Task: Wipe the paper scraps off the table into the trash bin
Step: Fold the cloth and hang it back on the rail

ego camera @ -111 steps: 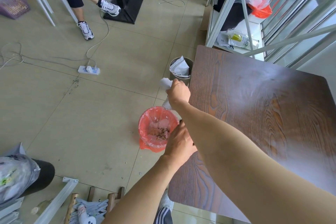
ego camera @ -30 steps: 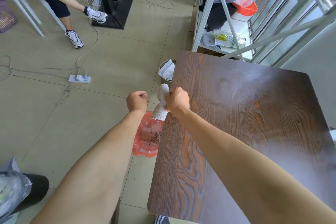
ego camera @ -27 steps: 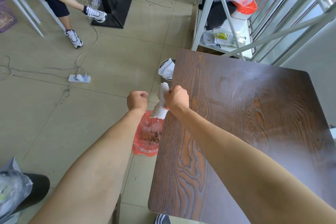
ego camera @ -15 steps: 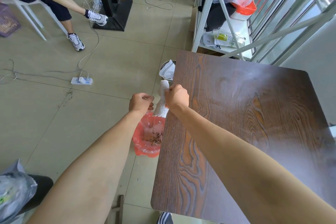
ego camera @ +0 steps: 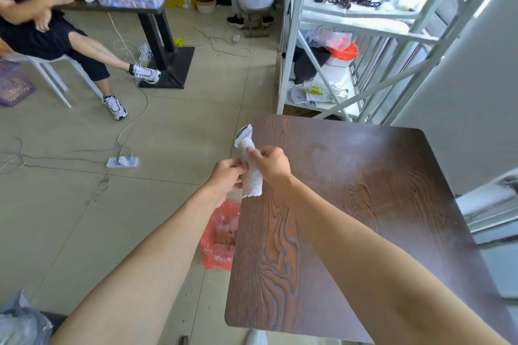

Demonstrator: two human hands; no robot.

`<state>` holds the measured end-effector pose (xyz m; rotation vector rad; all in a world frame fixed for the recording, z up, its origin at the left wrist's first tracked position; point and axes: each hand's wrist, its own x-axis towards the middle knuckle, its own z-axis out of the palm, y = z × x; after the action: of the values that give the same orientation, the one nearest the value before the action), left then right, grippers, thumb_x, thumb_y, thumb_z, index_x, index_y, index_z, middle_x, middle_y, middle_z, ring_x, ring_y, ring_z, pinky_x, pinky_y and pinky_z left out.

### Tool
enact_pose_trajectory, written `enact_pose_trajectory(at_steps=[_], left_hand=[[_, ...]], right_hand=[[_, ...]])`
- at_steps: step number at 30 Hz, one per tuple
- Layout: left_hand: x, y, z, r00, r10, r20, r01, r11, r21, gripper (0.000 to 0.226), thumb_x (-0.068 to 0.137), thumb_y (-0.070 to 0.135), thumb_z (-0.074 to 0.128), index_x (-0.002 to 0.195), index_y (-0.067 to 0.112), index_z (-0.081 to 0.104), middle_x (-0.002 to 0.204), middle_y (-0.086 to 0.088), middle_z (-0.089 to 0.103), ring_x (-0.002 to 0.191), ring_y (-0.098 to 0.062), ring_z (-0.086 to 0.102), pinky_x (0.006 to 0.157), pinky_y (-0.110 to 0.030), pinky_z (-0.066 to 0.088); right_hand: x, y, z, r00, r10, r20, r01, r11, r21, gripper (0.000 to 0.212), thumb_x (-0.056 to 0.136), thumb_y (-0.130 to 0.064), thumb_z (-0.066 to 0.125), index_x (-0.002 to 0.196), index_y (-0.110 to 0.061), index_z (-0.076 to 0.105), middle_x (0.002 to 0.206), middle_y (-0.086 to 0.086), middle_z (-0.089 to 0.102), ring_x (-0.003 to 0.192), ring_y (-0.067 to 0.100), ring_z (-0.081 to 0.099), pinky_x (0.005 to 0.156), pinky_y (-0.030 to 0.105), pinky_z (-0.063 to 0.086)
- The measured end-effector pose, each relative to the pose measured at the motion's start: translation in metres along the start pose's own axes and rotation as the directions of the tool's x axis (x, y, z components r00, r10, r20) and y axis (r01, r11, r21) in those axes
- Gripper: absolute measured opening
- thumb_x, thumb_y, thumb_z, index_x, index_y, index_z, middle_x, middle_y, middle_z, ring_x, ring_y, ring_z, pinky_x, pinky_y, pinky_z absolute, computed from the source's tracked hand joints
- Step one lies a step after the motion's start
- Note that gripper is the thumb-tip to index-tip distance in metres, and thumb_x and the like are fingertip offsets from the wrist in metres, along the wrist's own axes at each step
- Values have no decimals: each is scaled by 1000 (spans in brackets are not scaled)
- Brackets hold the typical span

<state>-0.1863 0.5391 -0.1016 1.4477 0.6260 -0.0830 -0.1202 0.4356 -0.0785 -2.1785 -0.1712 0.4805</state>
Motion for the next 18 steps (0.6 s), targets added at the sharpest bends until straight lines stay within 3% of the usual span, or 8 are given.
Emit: enact_pose_trajectory(at_steps=[3,5,9,11,14,18], left_hand=[[-15,24,18,999,49,-8,-48,998,26,12,93,7,52,89,13,61,89,-6,66,77,-21,63,72,-36,53],[-25,41,32,996,87,2,-87,995,47,8,92,9,54,95,12,61,98,-11,66,87,-26,63,82,-43,52],[-42,72,70,986,166,25,-167,982,84,20,91,6,57,110,3,58,102,-10,65,94,-21,62,79,-32,50],[-51,85,91,979,201,38,-204,972,115,21,91,8,58,111,3,58,103,-9,66,95,-19,61,80,-29,50],[-64,99,123,970,239,52,-245,951,186,7,91,10,57,98,9,60,86,-3,63,84,-16,57,63,-21,43],[-78,112,163,966,250,66,-258,931,257,16,90,3,55,105,2,61,92,-7,62,87,-18,55,62,-20,40]], right_hand=[[-14,-5,-34,998,61,-2,-58,966,250,47,98,-36,43,58,-12,47,57,2,47,56,20,48,55,30,45],[-26,-4,-59,994,92,53,-106,897,429,36,100,-22,42,72,-7,57,64,6,54,57,19,55,49,21,53],[-54,2,-107,988,97,117,-145,835,531,21,96,-2,46,79,-5,60,65,8,55,38,6,55,38,15,47],[-68,7,-130,979,117,168,-193,801,566,16,96,-11,51,85,-6,62,62,4,54,32,2,50,37,14,42],[-85,20,-162,968,141,209,-236,801,550,24,93,-33,55,86,-11,61,62,1,48,41,8,44,47,21,38],[-104,36,-200,989,88,116,-133,874,467,41,78,-56,64,92,-18,58,63,1,33,52,14,25,51,27,20]])
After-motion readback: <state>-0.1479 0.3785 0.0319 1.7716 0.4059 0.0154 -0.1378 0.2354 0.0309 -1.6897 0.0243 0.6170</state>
